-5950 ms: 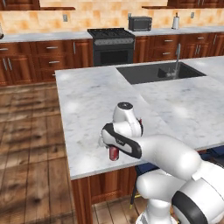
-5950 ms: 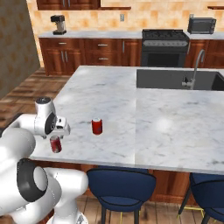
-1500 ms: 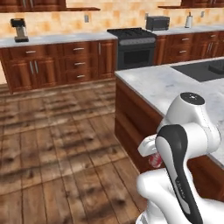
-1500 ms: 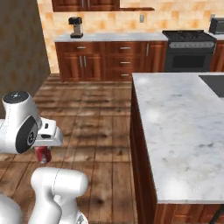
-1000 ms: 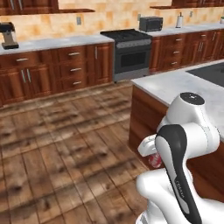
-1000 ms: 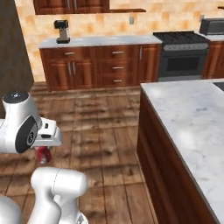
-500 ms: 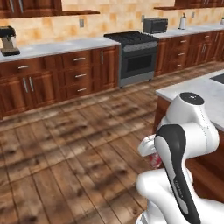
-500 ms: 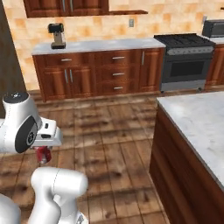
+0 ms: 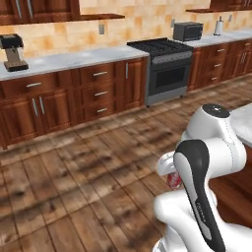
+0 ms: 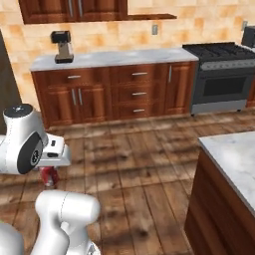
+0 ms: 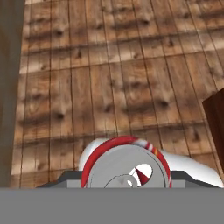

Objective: Four empty soda cans are scattered around the kitchen. Gather all the cans and cluster them next to the stove for recycling.

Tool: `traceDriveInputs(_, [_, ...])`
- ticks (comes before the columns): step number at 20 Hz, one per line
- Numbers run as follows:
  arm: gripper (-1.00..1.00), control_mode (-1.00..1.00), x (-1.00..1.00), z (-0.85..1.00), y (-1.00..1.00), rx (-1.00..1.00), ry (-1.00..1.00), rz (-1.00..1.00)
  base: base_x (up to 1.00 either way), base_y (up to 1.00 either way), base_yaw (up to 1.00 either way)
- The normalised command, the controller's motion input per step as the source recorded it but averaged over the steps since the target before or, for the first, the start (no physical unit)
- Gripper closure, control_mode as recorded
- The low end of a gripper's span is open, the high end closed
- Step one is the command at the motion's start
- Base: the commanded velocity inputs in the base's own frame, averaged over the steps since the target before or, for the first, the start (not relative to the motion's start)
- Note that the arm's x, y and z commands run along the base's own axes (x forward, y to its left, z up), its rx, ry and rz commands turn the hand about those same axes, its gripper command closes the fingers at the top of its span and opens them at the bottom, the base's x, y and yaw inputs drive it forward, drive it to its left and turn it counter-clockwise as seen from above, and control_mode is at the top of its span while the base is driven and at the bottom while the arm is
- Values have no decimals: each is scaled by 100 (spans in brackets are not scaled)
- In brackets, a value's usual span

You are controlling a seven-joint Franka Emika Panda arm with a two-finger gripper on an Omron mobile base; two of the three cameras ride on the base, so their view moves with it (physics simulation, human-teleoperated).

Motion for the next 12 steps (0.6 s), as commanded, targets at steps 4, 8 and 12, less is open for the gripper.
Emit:
traceDriveInputs(4, [100, 100, 0, 0, 0, 0, 0, 0, 100, 9, -4])
traceDriveInputs(8, [100, 100, 0, 0, 0, 0, 0, 0, 100, 15, -5])
traceDriveInputs(12, [100, 100, 0, 0, 0, 0, 0, 0, 100, 21, -3])
